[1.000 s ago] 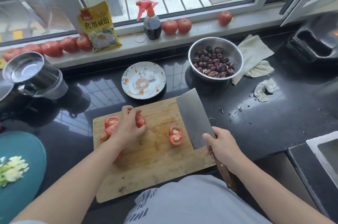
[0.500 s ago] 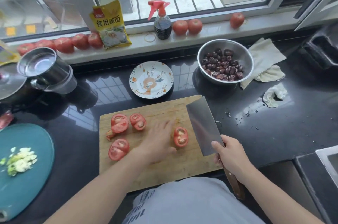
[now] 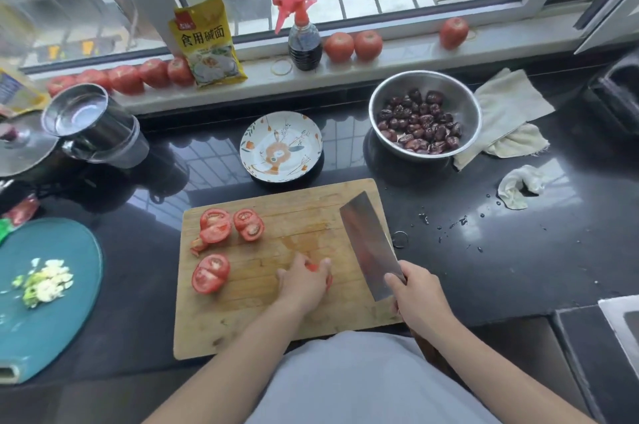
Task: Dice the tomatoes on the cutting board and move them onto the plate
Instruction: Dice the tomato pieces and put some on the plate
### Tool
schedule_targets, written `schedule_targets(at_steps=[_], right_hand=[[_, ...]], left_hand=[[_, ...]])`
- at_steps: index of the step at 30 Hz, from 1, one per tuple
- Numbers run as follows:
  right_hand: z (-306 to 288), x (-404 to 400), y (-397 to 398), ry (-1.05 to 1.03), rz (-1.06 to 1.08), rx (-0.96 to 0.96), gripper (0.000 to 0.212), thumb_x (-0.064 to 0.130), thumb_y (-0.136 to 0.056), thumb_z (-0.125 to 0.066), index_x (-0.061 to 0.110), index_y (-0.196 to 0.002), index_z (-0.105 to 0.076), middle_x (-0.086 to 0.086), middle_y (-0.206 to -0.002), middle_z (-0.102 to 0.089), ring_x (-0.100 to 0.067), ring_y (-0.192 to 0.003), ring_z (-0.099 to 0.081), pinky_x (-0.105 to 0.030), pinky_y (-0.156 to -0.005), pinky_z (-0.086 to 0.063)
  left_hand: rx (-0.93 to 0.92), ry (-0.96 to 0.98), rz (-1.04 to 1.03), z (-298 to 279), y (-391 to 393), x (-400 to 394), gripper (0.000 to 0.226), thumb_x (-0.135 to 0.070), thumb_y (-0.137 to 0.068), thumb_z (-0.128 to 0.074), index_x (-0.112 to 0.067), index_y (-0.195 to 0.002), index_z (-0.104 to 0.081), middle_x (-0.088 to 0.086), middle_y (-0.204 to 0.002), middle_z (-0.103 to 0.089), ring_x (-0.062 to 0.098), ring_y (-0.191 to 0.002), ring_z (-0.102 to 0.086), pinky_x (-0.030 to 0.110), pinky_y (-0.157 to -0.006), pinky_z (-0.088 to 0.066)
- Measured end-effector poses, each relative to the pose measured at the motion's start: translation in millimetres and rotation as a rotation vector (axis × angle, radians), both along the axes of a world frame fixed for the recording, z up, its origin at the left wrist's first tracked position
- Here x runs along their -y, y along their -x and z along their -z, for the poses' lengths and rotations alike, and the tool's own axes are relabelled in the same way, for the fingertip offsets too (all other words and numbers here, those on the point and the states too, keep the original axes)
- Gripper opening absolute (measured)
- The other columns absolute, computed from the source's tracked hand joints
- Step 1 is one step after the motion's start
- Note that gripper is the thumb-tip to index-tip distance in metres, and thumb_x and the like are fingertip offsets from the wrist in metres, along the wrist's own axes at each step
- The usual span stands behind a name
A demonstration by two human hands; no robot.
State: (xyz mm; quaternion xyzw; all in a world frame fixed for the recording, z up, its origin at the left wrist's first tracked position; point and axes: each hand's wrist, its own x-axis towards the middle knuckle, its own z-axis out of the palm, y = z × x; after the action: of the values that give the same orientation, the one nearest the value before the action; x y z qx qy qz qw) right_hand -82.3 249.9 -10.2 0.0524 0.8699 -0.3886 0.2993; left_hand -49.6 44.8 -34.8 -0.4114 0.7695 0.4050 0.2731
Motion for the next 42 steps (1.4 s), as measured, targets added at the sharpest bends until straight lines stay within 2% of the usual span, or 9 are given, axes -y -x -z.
schedule_targets(at_steps=[3,7,12,24,27,31,33,36,42], right_hand=[[5,6,-3,-0.070,-0.060,-0.007,0.026,0.021,-0.093,-0.047,0.016,-0.067,-0.042,-0.003,-0.061,-0.052,-0.023,-0.053,-0.046,-0.033,-0.051,-0.038],[5,16,-8,-0.133,-0.166,-0.022,0.031,0.023,-0.098,-0.047,0.017,-0.068,-0.039,-0.004,-0.071,-0.056,-0.019,-0.060,-0.045,-0.033,-0.054,-0.035],[5,29,-10,-0.174,-0.228,-0.060,0.031,0.027,-0.100,-0.044,0.019,-0.070,-0.039,-0.001,-0.074,-0.056,-0.025,-0.071,-0.056,-0.038,-0.062,-0.044],[-26,31,-31,-0.344,-0.422,-0.341,0.016,0.029,-0.103,-0.040,0.023,-0.090,-0.033,-0.003,-0.065,-0.055,-0.038,-0.063,-0.053,-0.044,-0.057,-0.045],[-37,38,-40,-0.462,-0.592,-0.391,0.016,0.022,-0.098,-0.048,0.020,-0.091,-0.034,0.001,-0.058,-0.040,-0.037,-0.058,-0.043,-0.034,-0.042,-0.022],[-35,44,-43,-0.495,-0.688,-0.453,0.051,0.012,-0.045,-0.090,0.021,-0.069,-0.046,0.011,-0.064,0.011,-0.022,-0.041,-0.009,-0.023,-0.049,0.013],[-41,42,-45,-0.527,-0.776,-0.425,0.050,0.013,-0.054,-0.085,0.023,-0.073,-0.040,0.010,-0.060,0.007,-0.020,-0.040,-0.005,-0.025,-0.048,0.010],[-34,45,-46,-0.587,-0.789,-0.406,0.024,0.011,-0.093,-0.047,0.023,-0.090,-0.026,0.006,-0.064,-0.035,-0.024,-0.048,-0.026,-0.036,-0.049,-0.019],[-41,52,-46,-0.561,-0.753,-0.249,0.015,0.008,-0.094,-0.034,0.021,-0.096,-0.027,-0.001,-0.083,-0.050,-0.031,-0.070,-0.041,-0.037,-0.062,-0.028]], left_hand=[[-0.041,-0.031,-0.054,11,-9,5,0.030,-0.050,-0.102,-0.041,-0.033,-0.108,-0.065,0.009,-0.136,-0.058,0.034,-0.122,-0.059,0.050,-0.106,-0.052],[-0.139,-0.043,0.087,1,-26,14,0.059,-0.035,-0.101,-0.056,-0.029,-0.157,-0.038,0.003,-0.151,-0.041,0.024,-0.128,-0.055,0.029,-0.109,-0.039],[-0.224,0.159,0.413,15,-46,28,0.070,-0.022,-0.094,-0.071,-0.034,-0.153,-0.035,-0.009,-0.134,-0.041,0.016,-0.121,-0.056,0.028,-0.098,-0.045],[-0.425,0.038,0.083,29,-34,14,0.046,-0.021,-0.084,-0.084,-0.019,-0.121,-0.057,-0.007,-0.116,-0.053,0.014,-0.109,-0.054,0.027,-0.092,-0.046],[-0.432,0.035,0.033,29,-34,13,0.039,-0.025,-0.081,-0.087,-0.022,-0.107,-0.058,-0.008,-0.107,-0.057,0.015,-0.101,-0.057,0.035,-0.090,-0.050],[-0.454,-0.004,-0.006,28,-37,12,0.038,-0.034,-0.082,-0.086,-0.022,-0.105,-0.059,-0.008,-0.105,-0.056,0.016,-0.097,-0.060,0.037,-0.087,-0.053],[-0.475,-0.016,-0.008,29,-39,13,0.038,-0.033,-0.082,-0.086,-0.021,-0.106,-0.059,-0.008,-0.106,-0.055,0.016,-0.098,-0.060,0.037,-0.088,-0.053],[-0.497,-0.032,0.005,30,-39,16,0.036,-0.027,-0.083,-0.086,-0.020,-0.107,-0.060,-0.010,-0.107,-0.053,0.013,-0.099,-0.060,0.038,-0.091,-0.053],[-0.478,-0.028,0.019,28,-37,18,0.032,-0.024,-0.084,-0.084,-0.019,-0.105,-0.060,-0.009,-0.106,-0.054,0.014,-0.098,-0.059,0.031,-0.086,-0.050]])
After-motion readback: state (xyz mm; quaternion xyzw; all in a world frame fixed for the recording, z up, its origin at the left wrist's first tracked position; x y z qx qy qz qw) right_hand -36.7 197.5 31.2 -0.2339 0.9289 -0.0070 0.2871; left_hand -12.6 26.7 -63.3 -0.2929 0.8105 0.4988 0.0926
